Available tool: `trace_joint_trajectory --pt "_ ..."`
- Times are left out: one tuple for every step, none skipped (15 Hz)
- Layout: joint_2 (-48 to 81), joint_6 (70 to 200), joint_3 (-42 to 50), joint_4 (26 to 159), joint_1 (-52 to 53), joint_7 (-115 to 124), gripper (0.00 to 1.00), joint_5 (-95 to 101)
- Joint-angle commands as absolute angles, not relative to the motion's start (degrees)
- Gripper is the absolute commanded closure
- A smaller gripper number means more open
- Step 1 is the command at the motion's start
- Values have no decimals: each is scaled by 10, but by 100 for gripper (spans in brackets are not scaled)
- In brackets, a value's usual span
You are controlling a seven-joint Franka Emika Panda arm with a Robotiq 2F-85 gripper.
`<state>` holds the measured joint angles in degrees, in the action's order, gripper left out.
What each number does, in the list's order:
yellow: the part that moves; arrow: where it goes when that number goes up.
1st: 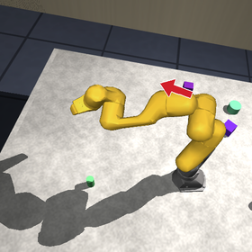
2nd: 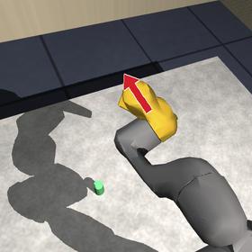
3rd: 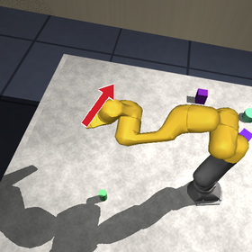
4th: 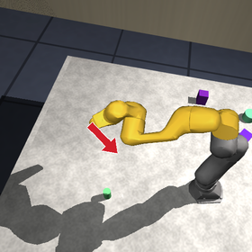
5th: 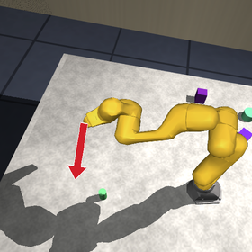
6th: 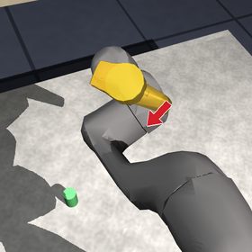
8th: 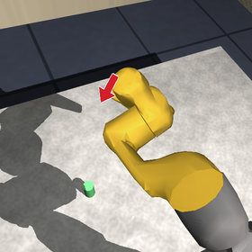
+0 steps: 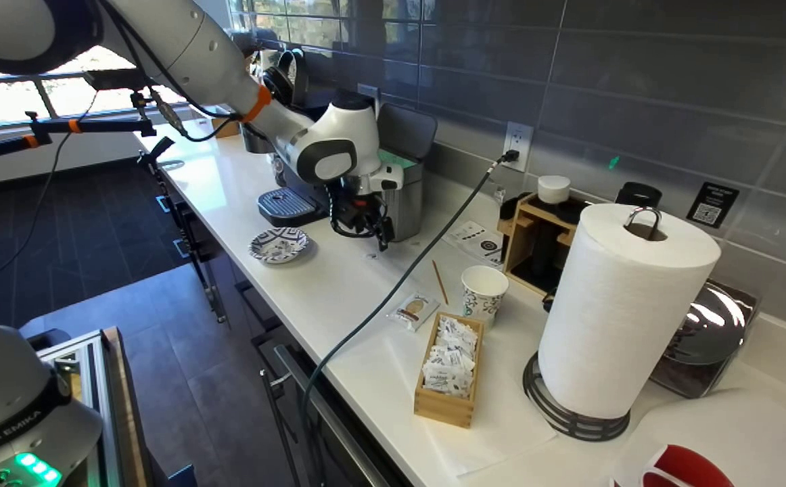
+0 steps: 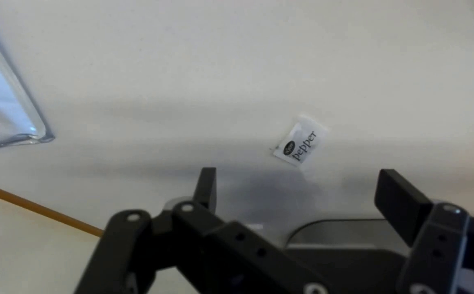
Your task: Pick up the white sachet from the counter and put it in the wooden box.
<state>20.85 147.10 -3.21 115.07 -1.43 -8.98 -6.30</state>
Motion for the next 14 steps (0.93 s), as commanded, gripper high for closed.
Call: trace_joint_trajectory --pt "204 1544 -25 1197 7 -69 0 -24" --pt "203 1568 -21 1209 16 -58 0 -9" --pt "204 1592 -15 1217 26 -45 0 8" --pt "208 1617 -5 1223 37 -27 0 31" --pt "210 1635 7 1227 50 -8 0 53" --pt "212 1651 22 1231 63 11 0 76" --pt "215 1658 36 1229 75 27 0 95" --pt "219 1661 55 1228 92 48 0 119" --pt "224 1661 73 1223 108 67 0 141" --pt "229 1656 88 1218 122 84 0 161" --pt "234 1650 102 1213 135 101 0 179" --pt "235 1645 114 1212 149 117 0 198" --pt "236 1642 123 1213 160 129 0 212" --pt "237 1634 127 1213 168 134 0 223"
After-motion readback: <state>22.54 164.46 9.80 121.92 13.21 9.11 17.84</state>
